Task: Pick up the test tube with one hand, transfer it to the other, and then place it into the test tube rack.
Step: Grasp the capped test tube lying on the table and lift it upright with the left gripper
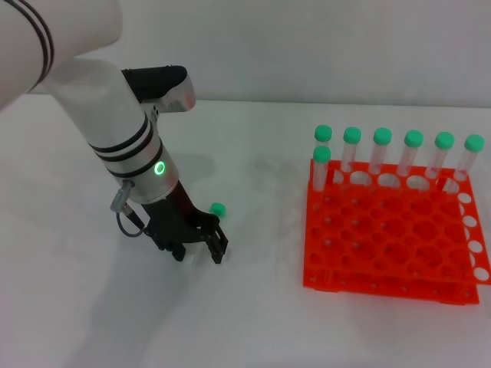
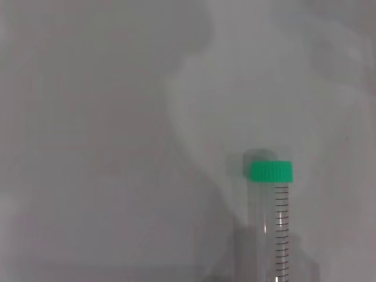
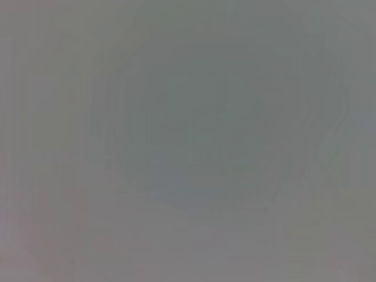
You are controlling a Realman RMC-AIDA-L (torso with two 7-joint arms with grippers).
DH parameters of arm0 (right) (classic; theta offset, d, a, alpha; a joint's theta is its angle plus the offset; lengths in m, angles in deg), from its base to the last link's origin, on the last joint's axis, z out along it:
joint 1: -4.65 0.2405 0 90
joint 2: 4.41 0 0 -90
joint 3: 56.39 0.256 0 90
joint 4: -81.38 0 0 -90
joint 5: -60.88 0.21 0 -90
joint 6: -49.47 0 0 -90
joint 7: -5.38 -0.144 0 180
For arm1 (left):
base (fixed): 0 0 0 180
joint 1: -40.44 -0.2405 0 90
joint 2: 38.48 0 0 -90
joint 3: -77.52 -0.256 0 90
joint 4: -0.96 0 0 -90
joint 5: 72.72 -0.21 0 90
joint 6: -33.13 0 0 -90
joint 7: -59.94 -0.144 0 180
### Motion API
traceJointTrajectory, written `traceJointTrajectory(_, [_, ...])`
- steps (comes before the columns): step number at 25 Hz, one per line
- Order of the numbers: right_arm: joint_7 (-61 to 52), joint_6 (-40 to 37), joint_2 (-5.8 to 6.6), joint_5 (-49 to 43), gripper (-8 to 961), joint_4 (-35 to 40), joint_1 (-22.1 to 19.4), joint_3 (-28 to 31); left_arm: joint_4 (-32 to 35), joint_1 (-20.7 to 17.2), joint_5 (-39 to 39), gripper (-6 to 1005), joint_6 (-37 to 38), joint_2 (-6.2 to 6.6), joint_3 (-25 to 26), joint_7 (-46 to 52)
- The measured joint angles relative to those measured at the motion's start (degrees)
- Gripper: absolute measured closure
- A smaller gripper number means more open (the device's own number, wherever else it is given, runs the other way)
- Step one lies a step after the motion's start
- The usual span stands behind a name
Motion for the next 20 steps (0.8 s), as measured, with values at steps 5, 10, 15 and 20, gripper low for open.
traceJointTrajectory(5, [0.0,0.0,0.0,0.0,124,0.0,-0.01,0.33,1.06,-0.03,-0.98,361,-0.98,-0.15,0.0,-0.16])
traceJointTrajectory(10, [0.0,0.0,0.0,0.06,124,0.0,-0.08,0.43,2.14,0.09,-2.69,456,-1.31,-0.2,0.0,0.2])
traceJointTrajectory(15, [0.0,0.0,-0.08,0.15,124,0.0,0.0,0.46,3.04,0.1,-4.21,572,-1.52,-0.25,0.02,1.14])
traceJointTrajectory(20, [0.0,0.07,-0.09,0.18,124,-0.01,0.15,0.49,2.74,0.36,-5.34,662,-2.03,-0.04,-0.01,0.73])
